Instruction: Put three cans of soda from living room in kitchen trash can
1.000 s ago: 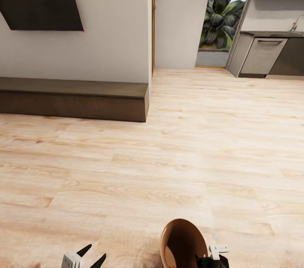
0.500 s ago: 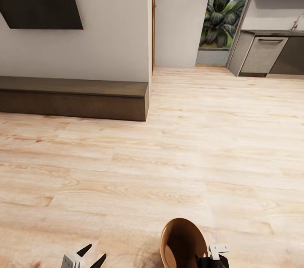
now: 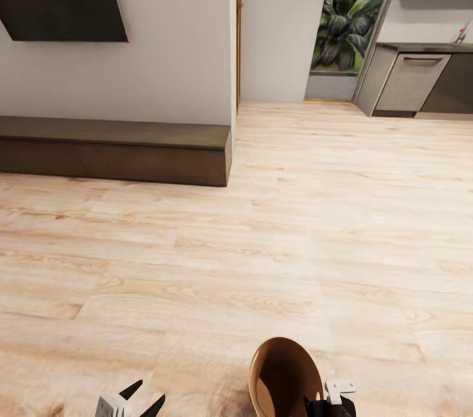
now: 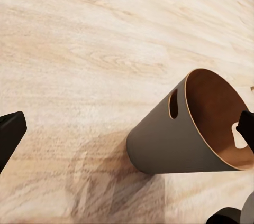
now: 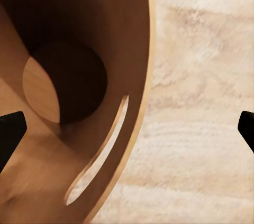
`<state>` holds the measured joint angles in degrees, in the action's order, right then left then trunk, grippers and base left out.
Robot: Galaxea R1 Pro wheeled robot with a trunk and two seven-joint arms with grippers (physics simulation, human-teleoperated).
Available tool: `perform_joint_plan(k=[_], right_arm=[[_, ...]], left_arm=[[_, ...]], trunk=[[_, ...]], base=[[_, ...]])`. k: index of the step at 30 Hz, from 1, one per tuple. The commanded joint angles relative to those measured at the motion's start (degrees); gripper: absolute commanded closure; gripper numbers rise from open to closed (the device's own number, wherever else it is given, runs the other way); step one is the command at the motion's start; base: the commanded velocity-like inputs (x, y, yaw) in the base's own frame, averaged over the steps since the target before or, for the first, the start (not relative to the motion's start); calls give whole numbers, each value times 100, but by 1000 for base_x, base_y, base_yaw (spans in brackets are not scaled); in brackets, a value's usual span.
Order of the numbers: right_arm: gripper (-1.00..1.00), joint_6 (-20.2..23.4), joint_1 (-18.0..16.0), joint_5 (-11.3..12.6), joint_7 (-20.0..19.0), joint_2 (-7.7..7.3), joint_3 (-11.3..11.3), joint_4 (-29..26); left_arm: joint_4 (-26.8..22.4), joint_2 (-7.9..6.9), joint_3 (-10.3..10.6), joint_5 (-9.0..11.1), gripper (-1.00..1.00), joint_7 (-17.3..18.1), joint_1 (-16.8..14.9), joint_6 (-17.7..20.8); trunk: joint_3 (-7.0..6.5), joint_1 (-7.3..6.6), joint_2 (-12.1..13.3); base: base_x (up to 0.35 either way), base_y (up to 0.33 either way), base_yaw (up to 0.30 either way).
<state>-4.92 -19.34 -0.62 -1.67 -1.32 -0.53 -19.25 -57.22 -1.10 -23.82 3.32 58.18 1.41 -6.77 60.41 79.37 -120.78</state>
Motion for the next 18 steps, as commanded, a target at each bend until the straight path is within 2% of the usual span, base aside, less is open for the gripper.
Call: perform_joint_plan(k=[1, 9, 11, 18], right_arm=[[-100, 0, 0, 0, 0, 0, 0, 0], [-100, 0, 0, 0, 0, 0, 1, 0], [-100, -65, 19, 17, 0, -66, 9, 66], [-100, -99, 21, 17, 0, -68, 9, 89]], left_arm=[[2, -1, 0, 0, -100, 0, 0, 0], [0, 0, 0, -4, -100, 0, 0, 0], [-44, 57, 21, 18, -100, 25, 66, 35], [-41, 57, 22, 16, -100, 21, 120, 35]], trunk=[[2, 0, 0], [7, 0, 0], [7, 0, 0], [7, 0, 0]], base=[[0, 0, 0], [0, 0, 0], [0, 0, 0], [0, 0, 0]])
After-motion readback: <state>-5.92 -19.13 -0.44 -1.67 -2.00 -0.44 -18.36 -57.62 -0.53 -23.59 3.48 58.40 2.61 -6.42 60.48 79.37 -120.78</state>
